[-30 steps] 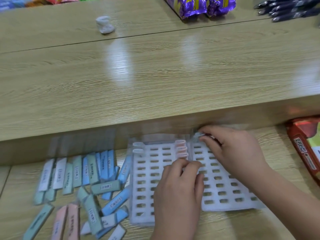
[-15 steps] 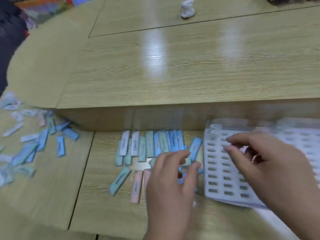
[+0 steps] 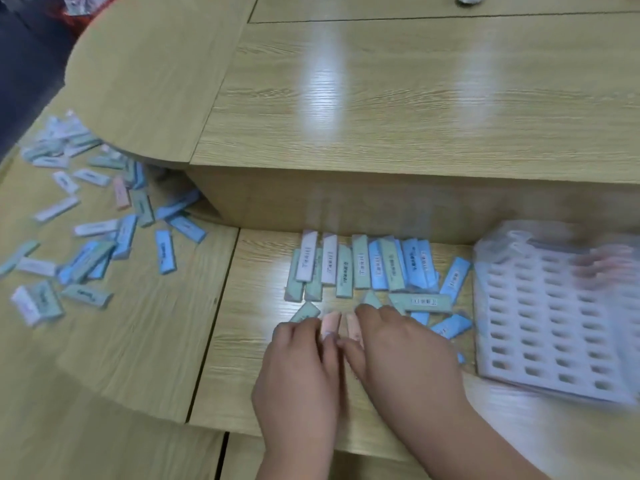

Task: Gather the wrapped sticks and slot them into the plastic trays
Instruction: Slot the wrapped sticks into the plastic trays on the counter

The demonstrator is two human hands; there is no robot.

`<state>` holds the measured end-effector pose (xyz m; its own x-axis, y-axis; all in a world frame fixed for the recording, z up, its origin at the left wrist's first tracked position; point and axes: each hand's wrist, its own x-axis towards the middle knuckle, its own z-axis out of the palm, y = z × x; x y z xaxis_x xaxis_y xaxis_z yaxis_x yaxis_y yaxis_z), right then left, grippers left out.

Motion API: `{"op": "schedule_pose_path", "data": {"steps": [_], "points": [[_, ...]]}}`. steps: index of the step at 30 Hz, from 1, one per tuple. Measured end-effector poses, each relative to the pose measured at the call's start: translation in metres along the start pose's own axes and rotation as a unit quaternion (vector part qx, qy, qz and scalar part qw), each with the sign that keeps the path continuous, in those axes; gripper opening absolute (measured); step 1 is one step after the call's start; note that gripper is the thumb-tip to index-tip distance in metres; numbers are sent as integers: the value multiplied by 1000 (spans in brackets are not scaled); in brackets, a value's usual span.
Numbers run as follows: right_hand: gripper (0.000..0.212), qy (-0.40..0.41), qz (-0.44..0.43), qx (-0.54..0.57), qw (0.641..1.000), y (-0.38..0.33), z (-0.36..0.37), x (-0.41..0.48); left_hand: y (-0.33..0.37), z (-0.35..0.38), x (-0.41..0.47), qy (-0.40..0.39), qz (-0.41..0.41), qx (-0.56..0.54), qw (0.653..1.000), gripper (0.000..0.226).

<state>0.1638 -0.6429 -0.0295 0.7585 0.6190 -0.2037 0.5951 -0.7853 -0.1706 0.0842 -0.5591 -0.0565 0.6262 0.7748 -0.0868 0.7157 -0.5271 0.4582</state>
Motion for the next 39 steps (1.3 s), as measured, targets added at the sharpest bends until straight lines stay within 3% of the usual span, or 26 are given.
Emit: {"op": "schedule_pose_path", "data": {"steps": [6,10,14,18,22,27,39], "points": [[26,-11,25,29,999,-7,7,14,4,-8,13,-36,-10,41,998,19],[21,0,27,164,986,-1,-1,11,6,-14,17,-25,-3,-58,998,18],[16,107,18,290,951,36,-25,-12,17,-18,11,10,24,-178,984,14],[16,196,40,369,908,106,-57,-38,69,-19,-7,14,109,-270,956,9],[9,254,69,331,906,177,-73,-59,128,3,-24,-58,168,-310,934,1],[6,267,114,327,899,233,-70,-60,184,38,-28,-133,217,-276,927,9],[7,190,46,213,957,265,-54,-42,201,74,-32,-133,222,-241,935,8]]}}
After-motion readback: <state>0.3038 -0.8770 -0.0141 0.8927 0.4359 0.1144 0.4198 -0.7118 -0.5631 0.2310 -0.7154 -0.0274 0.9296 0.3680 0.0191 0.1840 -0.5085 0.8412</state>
